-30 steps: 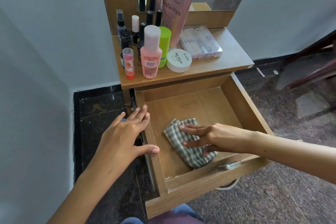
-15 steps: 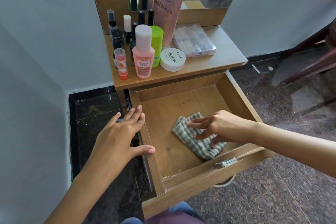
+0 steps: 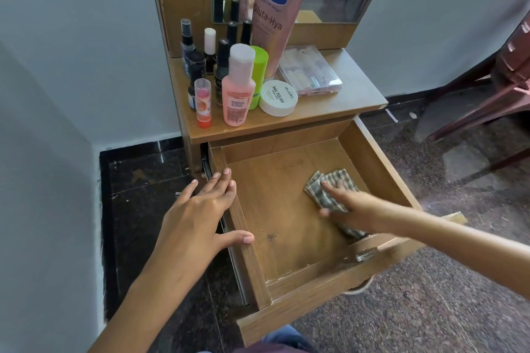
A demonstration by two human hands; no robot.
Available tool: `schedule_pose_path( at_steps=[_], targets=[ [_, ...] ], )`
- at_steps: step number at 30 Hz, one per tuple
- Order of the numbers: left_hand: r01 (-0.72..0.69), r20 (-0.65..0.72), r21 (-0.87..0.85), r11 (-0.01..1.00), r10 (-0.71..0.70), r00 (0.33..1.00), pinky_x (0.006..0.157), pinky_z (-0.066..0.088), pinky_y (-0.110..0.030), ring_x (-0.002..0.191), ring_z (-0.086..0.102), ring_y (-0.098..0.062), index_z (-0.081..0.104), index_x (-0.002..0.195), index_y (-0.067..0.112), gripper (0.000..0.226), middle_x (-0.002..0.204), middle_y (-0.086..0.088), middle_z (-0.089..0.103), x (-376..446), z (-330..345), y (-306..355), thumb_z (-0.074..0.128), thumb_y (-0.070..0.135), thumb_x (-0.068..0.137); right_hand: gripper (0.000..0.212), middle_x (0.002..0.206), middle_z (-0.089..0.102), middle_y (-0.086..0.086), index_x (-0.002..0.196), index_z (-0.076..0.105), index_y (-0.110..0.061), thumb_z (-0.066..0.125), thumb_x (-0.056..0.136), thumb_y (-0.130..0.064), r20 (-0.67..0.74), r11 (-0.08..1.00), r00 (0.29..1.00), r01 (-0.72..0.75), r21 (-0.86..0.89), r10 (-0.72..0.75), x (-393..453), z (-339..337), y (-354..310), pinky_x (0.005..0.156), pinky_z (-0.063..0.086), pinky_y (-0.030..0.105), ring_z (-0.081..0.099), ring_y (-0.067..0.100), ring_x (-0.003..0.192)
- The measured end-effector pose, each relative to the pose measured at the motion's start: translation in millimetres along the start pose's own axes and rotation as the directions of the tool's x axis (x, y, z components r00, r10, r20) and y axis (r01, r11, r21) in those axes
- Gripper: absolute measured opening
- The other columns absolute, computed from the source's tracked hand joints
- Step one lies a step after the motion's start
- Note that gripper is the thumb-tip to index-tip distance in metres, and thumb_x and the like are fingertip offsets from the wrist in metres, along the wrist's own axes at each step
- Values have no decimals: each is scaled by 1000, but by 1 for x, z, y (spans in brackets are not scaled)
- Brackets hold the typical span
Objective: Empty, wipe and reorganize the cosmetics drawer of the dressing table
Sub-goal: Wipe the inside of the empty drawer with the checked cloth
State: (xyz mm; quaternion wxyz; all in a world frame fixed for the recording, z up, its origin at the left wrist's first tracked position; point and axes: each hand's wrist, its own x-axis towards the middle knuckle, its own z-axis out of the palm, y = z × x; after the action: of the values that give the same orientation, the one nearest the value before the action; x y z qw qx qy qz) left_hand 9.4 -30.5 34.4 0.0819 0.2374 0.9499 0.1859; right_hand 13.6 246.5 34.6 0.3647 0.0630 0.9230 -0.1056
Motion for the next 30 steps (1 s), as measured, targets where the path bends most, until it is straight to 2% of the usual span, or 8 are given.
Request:
schedule_pose_path(
  at_steps=[1,3,6,10,16,19,25,30],
  targets=[
    [-1,4,10,1000,1,1000,107,-7,-22,129,-11,4,9,146,23,97,145,13,-12,0,1,-1,44,71,70,78,156,-13,18,150,-8,-23,39,95,-51,27,993,995,-97,64,96,1,10,-14,116,10,46,0,37,144],
    [-13,2,18,1000,13,1000,108,-7,-23,129,-12,4,6,146,23,95,146,12,-12,0,2,-2,45,70,72,88,152,-26,21,149,-17,-18,31,91,-63,13,951,967,-254,175,256,8,24,-40,115,1,55,-17,43,140],
    [-20,-26,-10,1000,19,999,109,-5,-24,131,-8,2,6,143,23,96,148,11,-7,0,3,-3,46,70,69,97,148,-33,22,147,-21,-17,25,84,-74,37,906,942,-330,264,333,13,38,-77,112,-2,59,-21,48,137],
    [-32,-55,-41,999,30,998,108,0,-25,132,-2,1,17,143,20,99,145,10,-1,0,7,-5,45,71,63,102,144,-41,18,144,-27,-17,28,82,-76,35,883,956,-282,374,290,9,59,-102,112,-4,61,-31,45,134],
    [-31,-89,-28,999,28,996,107,1,-25,131,0,0,17,143,20,99,144,9,0,0,7,-4,40,72,63,106,147,-37,19,143,-27,-10,22,80,-79,-61,823,887,-396,407,457,25,39,-56,113,-7,58,-26,46,136],
    [-38,-96,47,998,42,995,104,19,-33,128,22,-8,42,134,11,97,141,1,23,2,10,-4,42,73,59,105,150,-33,16,146,-23,-12,23,79,-79,-80,780,851,-432,453,518,29,25,-34,110,-12,56,-28,43,136],
    [-42,-81,7,999,42,996,108,-4,-23,134,-4,1,6,141,22,97,147,10,-5,1,8,-7,39,73,65,108,145,-40,19,143,-29,-12,18,77,-82,-43,845,913,-356,399,405,20,40,-62,112,-8,61,-29,46,134],
    [-29,-52,12,999,30,998,108,-3,-24,133,-4,0,15,145,21,98,145,11,-5,0,8,-5,43,72,66,106,140,-47,14,140,-33,-16,22,77,-82,-18,890,960,-250,380,278,16,55,-77,109,-5,67,-36,42,132]
  ],
)
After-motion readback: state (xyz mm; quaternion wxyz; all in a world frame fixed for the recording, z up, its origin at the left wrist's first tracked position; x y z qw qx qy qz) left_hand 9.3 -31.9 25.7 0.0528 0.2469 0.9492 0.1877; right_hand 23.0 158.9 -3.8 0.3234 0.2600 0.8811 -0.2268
